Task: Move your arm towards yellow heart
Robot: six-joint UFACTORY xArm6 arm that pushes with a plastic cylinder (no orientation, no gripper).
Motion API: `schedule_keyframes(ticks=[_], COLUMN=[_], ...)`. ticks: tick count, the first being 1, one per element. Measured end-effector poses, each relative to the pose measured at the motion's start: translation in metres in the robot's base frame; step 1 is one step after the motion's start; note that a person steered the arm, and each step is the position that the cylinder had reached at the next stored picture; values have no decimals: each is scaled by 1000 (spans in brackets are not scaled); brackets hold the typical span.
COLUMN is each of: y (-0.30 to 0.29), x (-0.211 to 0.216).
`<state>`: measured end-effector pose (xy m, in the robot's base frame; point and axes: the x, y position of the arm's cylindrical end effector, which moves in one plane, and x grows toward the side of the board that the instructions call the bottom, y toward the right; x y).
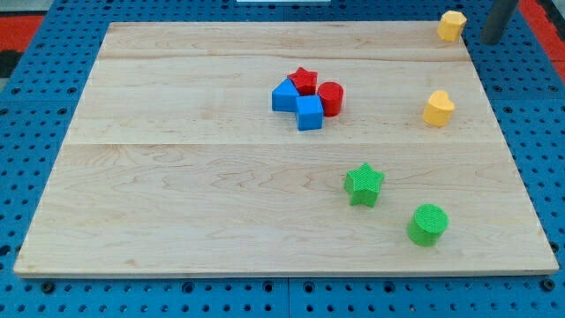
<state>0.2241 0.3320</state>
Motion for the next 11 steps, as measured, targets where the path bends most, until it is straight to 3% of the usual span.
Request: schedule_keyframes(ticks=[1,3,4,5,8,9,11], y=[-11,-58,-33,12,1,-47,-137], x=[-28,-33,-27,24,214,245,222])
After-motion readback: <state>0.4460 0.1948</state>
